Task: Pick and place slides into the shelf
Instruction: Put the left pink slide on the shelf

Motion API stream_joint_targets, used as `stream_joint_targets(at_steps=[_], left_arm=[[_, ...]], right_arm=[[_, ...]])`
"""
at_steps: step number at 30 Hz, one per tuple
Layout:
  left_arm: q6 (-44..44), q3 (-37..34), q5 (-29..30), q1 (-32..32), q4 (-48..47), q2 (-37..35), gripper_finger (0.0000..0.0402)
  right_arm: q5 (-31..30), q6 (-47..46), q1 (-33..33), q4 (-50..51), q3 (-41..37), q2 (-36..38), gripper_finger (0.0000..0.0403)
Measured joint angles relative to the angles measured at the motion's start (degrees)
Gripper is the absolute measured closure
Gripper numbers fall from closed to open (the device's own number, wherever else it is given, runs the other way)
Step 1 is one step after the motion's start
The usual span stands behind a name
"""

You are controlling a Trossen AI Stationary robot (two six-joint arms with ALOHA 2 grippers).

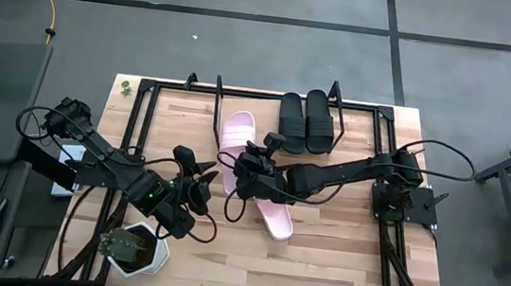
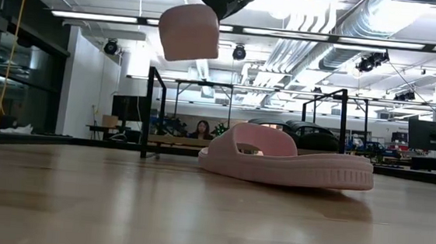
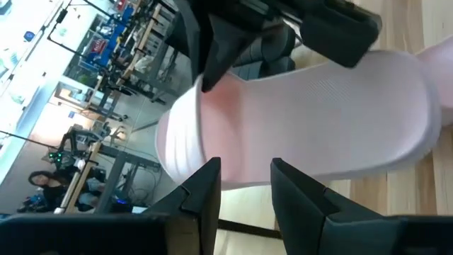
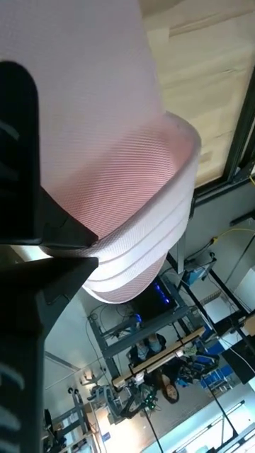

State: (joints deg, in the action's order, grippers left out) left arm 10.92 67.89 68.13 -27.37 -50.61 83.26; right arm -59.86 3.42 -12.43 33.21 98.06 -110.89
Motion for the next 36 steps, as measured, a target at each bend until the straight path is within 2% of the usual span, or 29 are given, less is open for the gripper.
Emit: stream_joint_targets(at_steps=[9, 14, 27, 36], left_arm=[[-0.07, 0.01, 0.62, -0.01, -0.06, -0.04, 0.0293], [-0.13, 0.01, 3.02, 0.02, -0.09, -0.07, 0.0293], [-3.28, 0.01, 3.13, 0.04, 2.68, -0.07, 0.0293], [-6.06, 0.01, 1.19, 5.45, 4.58, 0.41, 0.0293]], right_arm=[[1.84, -0.42, 0.44, -1.56, 0.13, 0.0, 0.0403], [2.11, -0.42, -0.01, -1.93, 0.13, 0.0, 0.0403], [3.51, 2.6, -1.78, -7.5, 0.13, 0.0, 0.0403], [4.39, 2.6, -2.05, -7.83, 0.13, 0.0, 0.0403]])
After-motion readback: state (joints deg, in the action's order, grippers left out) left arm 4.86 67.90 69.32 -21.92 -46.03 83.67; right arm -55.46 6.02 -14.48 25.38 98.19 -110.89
